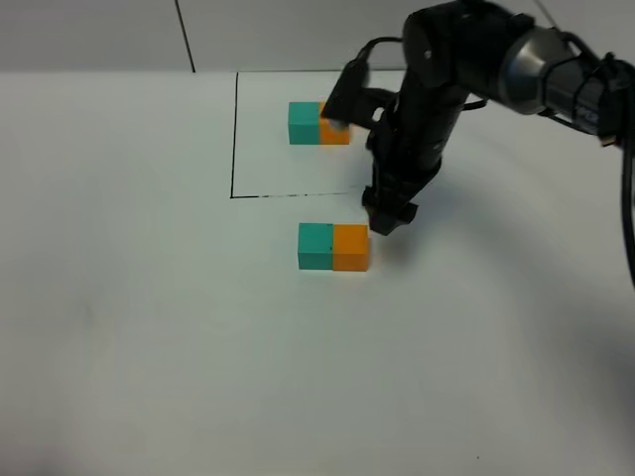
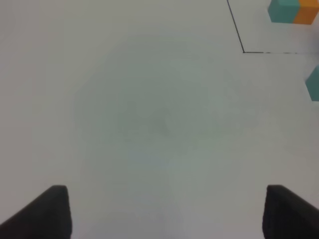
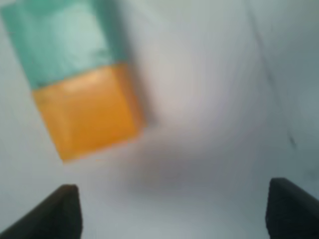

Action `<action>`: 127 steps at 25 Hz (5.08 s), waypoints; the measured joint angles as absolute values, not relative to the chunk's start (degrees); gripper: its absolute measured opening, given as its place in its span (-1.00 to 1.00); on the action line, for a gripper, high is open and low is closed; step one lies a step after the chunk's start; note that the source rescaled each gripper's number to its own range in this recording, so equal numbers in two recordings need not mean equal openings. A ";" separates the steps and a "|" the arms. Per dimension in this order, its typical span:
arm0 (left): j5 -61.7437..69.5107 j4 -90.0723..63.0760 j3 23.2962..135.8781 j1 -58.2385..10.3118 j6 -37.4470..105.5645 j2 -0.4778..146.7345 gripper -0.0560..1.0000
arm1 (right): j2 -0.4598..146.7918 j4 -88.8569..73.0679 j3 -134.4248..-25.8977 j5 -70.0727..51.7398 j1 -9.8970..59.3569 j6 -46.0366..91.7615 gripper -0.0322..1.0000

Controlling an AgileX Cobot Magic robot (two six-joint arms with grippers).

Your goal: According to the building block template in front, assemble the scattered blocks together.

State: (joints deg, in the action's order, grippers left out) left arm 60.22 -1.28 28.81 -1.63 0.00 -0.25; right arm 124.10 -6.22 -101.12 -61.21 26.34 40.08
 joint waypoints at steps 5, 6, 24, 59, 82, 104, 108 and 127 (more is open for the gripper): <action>60.22 -1.28 28.81 -1.63 0.00 -0.25 0.38 | 118.85 -6.63 -98.79 -62.38 18.85 31.67 0.55; 60.22 -1.28 28.81 -1.63 0.00 -0.25 0.38 | 117.33 -6.63 -97.32 -61.87 17.86 30.84 0.55; 60.24 -1.28 28.81 -1.63 0.00 -0.25 0.38 | 84.11 -6.77 -57.27 -34.34 2.84 13.05 0.73; 60.24 -1.28 28.81 -1.63 0.00 -0.25 0.38 | 8.15 -4.35 -28.56 -60.06 2.09 0.85 0.99; 60.24 -1.28 28.81 -1.63 0.00 -0.13 0.38 | -0.26 -2.90 -28.21 -60.22 2.09 -2.31 1.00; 60.24 -1.28 28.81 -1.63 0.00 -0.13 0.38 | -0.26 -2.95 -28.21 -60.22 2.09 -3.23 0.99; 60.24 -1.28 28.81 -1.63 0.00 -0.13 0.38 | -0.26 -2.95 -28.21 -60.22 2.09 -3.32 0.99; 60.24 -1.28 28.81 -1.63 0.00 -0.13 0.38 | -0.26 -2.95 -28.21 -60.22 2.09 -3.65 0.99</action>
State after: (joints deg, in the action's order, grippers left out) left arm 60.24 -1.28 28.81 -1.63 0.00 -0.13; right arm -0.26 -2.95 -28.21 -60.22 2.09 -3.65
